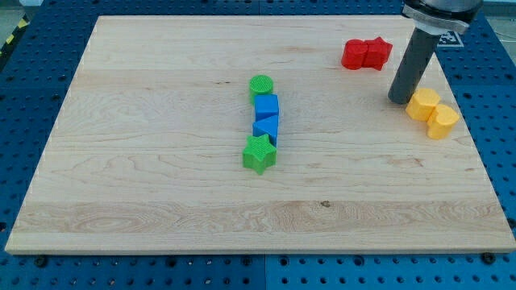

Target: Push the red star into the yellow blocks

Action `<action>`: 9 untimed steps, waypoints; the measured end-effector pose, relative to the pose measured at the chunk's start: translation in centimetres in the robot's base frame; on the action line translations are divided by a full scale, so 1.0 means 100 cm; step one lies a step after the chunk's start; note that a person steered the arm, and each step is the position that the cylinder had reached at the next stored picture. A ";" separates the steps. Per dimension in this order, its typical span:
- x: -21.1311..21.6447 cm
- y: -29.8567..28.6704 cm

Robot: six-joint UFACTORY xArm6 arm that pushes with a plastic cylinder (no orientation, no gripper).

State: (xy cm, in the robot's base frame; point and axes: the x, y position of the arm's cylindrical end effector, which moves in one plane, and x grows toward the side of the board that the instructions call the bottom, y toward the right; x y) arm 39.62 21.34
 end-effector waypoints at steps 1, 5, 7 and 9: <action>-0.010 0.006; -0.133 -0.018; -0.022 -0.024; -0.001 -0.023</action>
State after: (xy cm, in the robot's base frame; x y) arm 39.56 19.05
